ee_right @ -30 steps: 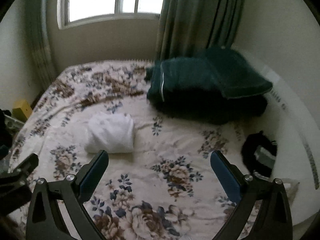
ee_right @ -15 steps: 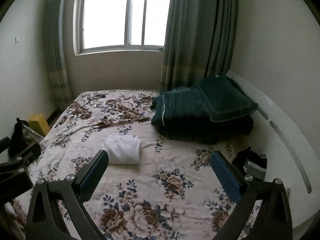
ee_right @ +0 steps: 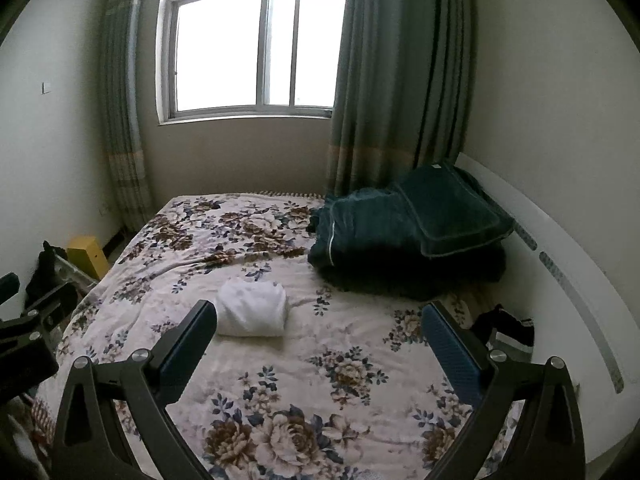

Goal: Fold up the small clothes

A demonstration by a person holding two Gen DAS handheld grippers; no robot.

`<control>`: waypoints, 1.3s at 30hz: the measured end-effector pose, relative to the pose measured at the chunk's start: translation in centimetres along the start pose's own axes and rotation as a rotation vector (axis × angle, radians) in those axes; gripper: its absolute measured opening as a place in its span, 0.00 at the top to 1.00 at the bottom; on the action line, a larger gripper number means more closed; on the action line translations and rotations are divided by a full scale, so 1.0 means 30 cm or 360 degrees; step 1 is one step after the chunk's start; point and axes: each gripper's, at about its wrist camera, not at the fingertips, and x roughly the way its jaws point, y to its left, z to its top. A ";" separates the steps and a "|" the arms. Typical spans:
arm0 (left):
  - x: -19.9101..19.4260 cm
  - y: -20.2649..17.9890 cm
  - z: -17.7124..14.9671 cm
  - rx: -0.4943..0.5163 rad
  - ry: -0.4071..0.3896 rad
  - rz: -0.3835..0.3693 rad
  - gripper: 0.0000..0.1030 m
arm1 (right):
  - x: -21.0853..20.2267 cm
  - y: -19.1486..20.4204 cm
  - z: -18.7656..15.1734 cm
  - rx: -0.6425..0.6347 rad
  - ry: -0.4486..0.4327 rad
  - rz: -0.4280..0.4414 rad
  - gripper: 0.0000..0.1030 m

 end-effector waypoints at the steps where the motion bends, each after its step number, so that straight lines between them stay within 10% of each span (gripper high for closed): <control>1: 0.000 0.001 0.000 0.0000 0.0002 -0.0004 0.00 | 0.002 0.000 -0.001 -0.0001 0.0002 0.0003 0.00; 39: -0.027 0.027 -0.036 -0.0013 0.0004 0.0029 0.00 | 0.018 0.030 -0.003 -0.0012 0.0050 0.0075 0.00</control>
